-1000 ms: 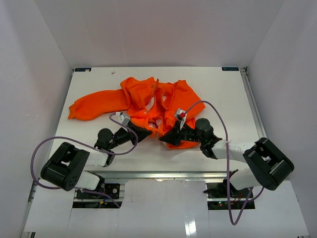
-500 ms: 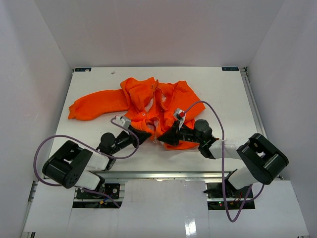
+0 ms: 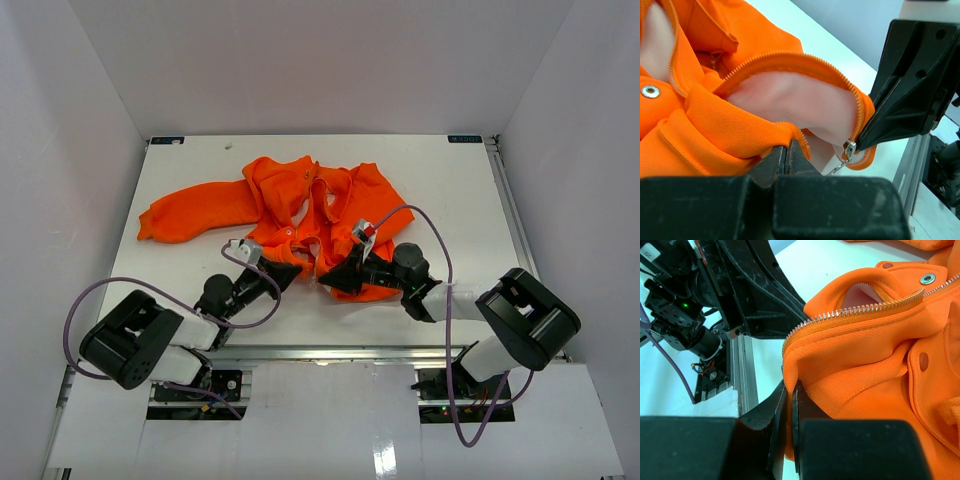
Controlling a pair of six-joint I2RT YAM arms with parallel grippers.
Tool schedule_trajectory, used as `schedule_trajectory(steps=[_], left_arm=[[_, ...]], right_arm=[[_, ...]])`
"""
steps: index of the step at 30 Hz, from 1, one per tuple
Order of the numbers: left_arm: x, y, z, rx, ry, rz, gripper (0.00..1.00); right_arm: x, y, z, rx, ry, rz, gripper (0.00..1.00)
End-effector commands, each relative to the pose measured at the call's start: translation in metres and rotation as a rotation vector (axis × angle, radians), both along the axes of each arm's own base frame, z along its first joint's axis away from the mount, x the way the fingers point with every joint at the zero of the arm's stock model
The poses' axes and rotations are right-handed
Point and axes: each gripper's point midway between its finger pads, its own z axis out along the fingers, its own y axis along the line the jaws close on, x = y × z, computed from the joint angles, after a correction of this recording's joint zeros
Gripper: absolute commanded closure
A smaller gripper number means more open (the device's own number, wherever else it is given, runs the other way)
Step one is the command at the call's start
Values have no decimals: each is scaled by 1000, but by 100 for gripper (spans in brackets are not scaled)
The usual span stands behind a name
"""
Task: Zip up the jacket
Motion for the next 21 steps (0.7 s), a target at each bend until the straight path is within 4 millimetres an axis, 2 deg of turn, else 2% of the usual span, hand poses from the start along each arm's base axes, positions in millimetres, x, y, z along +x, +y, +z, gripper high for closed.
schedule_trajectory(steps=[1, 7, 21], left_arm=[[-8, 11, 117, -226, -416, 44, 100], [-10, 8, 128, -224, -441, 45, 100], [-15, 2, 125, -207, -460, 48, 100]], right_arm=[[2, 4, 10, 34, -33, 3, 92], [5, 7, 11, 40, -15, -4, 92], [18, 17, 23, 96, 18, -48, 92]])
